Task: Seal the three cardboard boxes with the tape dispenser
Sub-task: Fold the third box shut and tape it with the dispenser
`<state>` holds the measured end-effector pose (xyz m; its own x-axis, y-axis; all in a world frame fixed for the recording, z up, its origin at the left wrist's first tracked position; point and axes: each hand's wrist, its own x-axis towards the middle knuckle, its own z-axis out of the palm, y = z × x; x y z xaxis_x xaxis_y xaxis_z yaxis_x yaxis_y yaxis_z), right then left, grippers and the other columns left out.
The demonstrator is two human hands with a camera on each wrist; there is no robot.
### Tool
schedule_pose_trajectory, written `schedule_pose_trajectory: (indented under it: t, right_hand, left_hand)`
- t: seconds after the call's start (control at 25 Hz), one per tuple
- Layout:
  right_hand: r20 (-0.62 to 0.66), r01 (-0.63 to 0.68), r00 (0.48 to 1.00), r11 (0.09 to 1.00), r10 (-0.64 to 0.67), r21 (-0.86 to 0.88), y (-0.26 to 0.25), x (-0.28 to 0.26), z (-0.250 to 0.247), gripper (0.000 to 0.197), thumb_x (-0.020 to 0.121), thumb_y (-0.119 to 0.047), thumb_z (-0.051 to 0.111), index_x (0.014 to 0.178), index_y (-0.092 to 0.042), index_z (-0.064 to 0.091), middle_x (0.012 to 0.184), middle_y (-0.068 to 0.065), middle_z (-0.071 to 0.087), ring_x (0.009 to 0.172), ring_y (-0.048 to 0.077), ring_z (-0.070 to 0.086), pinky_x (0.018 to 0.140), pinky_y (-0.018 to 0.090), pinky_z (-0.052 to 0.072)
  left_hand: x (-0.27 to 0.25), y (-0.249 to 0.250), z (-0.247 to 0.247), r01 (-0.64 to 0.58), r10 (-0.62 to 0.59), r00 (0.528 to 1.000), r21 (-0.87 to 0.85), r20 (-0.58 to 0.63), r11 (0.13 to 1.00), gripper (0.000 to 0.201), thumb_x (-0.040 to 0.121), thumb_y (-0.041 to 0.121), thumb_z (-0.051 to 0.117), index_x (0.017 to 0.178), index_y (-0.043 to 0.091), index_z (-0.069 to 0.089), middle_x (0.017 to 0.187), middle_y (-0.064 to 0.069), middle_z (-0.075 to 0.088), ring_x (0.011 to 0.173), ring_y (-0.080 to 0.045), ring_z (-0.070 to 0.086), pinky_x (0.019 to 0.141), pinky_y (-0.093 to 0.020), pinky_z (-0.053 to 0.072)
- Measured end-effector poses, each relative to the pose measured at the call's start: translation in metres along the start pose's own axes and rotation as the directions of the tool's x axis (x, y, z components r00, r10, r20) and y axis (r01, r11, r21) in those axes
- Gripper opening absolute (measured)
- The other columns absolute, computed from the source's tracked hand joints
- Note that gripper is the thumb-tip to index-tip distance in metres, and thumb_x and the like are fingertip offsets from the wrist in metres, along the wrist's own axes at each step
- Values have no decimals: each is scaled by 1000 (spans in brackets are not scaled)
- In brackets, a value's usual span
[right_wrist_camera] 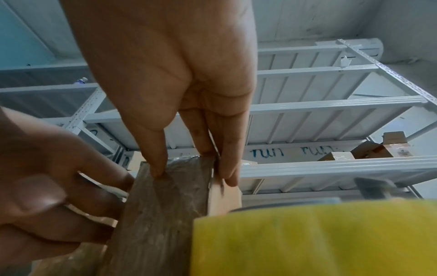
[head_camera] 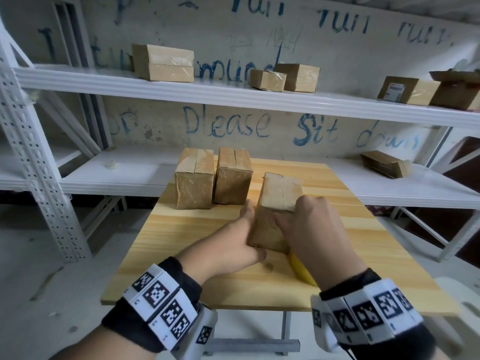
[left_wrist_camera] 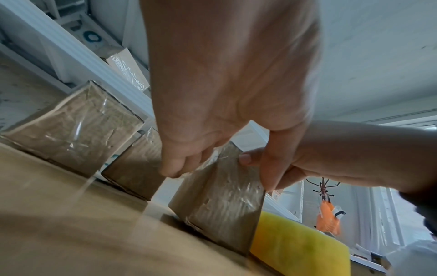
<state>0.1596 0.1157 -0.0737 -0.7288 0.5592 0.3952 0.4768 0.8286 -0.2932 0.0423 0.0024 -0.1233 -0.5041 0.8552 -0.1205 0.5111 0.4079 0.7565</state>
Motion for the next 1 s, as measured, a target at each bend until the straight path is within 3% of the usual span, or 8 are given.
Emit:
schedule_pose_trajectory:
  t: [0.12,0.24,0.44,0.52,0.64,0.8,0.88,1.0]
  right_hand:
    - [22,-15,1000,1000,15,-24,5,15,0,33,95,-19,60,70,-15,38,65,-3,39,53,8,37,43,19,24]
    - [89,10,996,995,-2,-95,9,36,2,34,92,1,50,66,-16,36,67,2,43,53,12,40,42,20,25]
    - [182,134,979,968,-95,-214,15,71,10,30,88,6,48,65,-12,40,69,6,47,52,15,39,42,23,26]
    - [200,162,973,956,-114,-245,13,78,12,24,89,4,48,70,-9,44,72,8,49,53,16,39,43,24,26]
    - [192,173,973,953,-126,-250,14,82,13,14,91,-2,51,80,-10,49,76,8,54,55,17,41,46,23,28]
    - [140,97,987,988,-80,-122,32,75,8,20,88,-25,63,96,-7,62,85,7,59,71,23,57,59,29,49]
    - [152,17,988,993,1,-117,43,66,4,28,87,-35,63,95,-8,56,88,8,56,76,25,55,61,32,47]
    - [293,-52,948,971,122,-235,59,48,10,41,84,-53,59,84,-14,47,86,6,51,74,22,48,55,28,33]
  left_hand:
    - [-3,3,0,-43,43,999,44,4,998,93,91,38,69,161,37,8,165,12,21,146,-13,33,115,-32,34]
    - [-2,1,-2,-73,73,997,31,7,997,74,89,43,67,152,44,29,153,8,45,134,-20,51,113,-39,41]
    - [-3,0,-2,-28,22,998,126,53,992,85,95,42,65,161,34,13,160,-1,37,139,-21,46,111,-31,39]
    - [-5,-2,-1,-16,6,998,150,65,989,84,95,44,64,162,30,16,167,7,22,148,-15,34,110,-23,31]
    - [-8,-4,2,-32,23,998,175,57,984,80,97,41,63,161,32,17,167,7,23,146,-16,37,112,-26,34]
    - [-9,3,6,-175,195,979,232,-66,957,62,97,26,59,150,35,29,158,4,37,102,-16,60,94,-38,54]
    - [-7,6,6,-179,207,974,242,-95,954,61,98,26,57,151,36,30,166,7,23,118,-18,58,95,-35,53]
    - [-6,11,7,-124,144,987,226,-76,966,68,99,24,57,158,33,25,170,13,-5,148,-15,35,100,-28,49]
